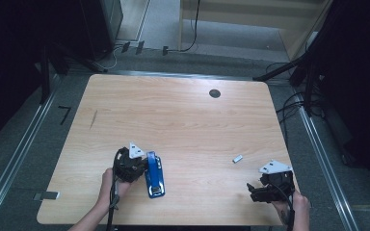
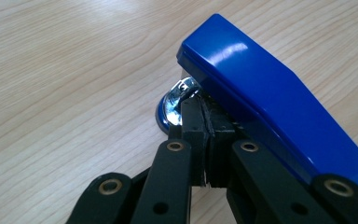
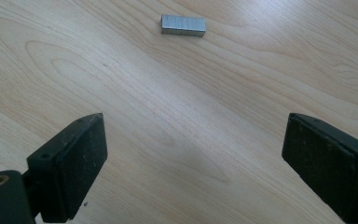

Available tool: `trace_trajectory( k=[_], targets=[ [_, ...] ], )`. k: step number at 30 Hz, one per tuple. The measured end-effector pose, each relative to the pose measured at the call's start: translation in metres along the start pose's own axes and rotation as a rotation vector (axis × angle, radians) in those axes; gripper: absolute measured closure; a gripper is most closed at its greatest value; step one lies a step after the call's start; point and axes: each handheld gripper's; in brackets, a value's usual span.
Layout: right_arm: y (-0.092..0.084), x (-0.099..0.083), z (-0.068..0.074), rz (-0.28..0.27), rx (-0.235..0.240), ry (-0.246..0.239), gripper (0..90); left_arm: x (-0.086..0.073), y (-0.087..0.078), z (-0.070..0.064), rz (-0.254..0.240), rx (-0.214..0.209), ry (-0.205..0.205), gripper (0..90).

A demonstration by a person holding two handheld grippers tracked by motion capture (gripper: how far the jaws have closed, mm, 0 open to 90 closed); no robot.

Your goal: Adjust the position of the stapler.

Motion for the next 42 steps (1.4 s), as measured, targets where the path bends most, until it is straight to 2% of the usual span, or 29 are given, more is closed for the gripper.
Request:
trace_trajectory(
  k=[7, 14, 18, 24, 27, 28, 30, 31, 34, 36, 37, 38, 40, 42],
  targets=[
    [0.001, 0.0, 0.001, 0.005, 0.004, 0.0, 6.6, 0.005, 0.005, -0.006, -0.004, -0.005, -0.015, 90.0],
    [0.003, 0.0, 0.001, 0.006, 0.005, -0.008, 6.6, 0.011, 0.013, -0.014, -0.012, -0.05, -0.011, 90.0],
    [0.003, 0.0, 0.001, 0.007, 0.007, -0.011, 6.6, 0.015, 0.017, -0.019, -0.009, -0.031, -0.002, 90.0],
    [0.004, -0.001, 0.001, 0.009, 0.009, -0.013, 6.6, 0.016, 0.017, -0.019, -0.008, -0.013, -0.003, 87.3],
    [0.004, -0.001, 0.001, 0.012, 0.007, -0.012, 6.6, 0.016, 0.016, -0.017, -0.011, 0.012, -0.016, 79.7],
    [0.003, -0.001, 0.001, 0.012, 0.006, -0.014, 6.6, 0.016, 0.016, -0.016, -0.005, 0.025, -0.024, 70.4],
    [0.002, -0.001, 0.002, 0.009, 0.003, -0.016, 6.6, 0.016, 0.015, -0.013, 0.0, 0.048, -0.047, 59.3],
    [0.002, -0.001, 0.002, 0.009, 0.003, -0.016, 6.6, 0.016, 0.015, -0.012, 0.002, 0.065, -0.063, 59.3],
    [0.002, -0.001, 0.002, 0.009, 0.002, -0.014, 6.6, 0.016, 0.013, -0.01, 0.004, 0.108, -0.089, 44.4],
    [0.002, -0.001, 0.002, 0.008, 0.001, -0.018, 6.6, 0.017, 0.011, -0.01, 0.003, 0.119, -0.098, 39.6],
    [0.002, -0.001, 0.002, 0.009, 0.0, -0.021, 6.6, 0.017, 0.008, -0.009, -0.007, 0.143, -0.114, 35.2],
    [0.002, -0.001, 0.002, 0.008, 0.0, -0.022, 6.6, 0.017, 0.008, -0.009, -0.007, 0.143, -0.114, 33.0],
    [0.002, -0.001, 0.002, 0.007, -0.001, -0.024, 6.6, 0.017, 0.005, -0.007, -0.019, 0.172, -0.129, 30.3],
    [0.002, -0.001, 0.002, 0.009, -0.001, -0.029, 6.6, 0.018, 0.002, -0.006, -0.038, 0.177, -0.152, 25.6]
  ],
)
Point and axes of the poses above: each handheld gripper's, and its own axes: y roughly forward along the jaws, x roughly out of its top, z roughly to its left, and after that the axes turned 8 degrees about -x, right-handed
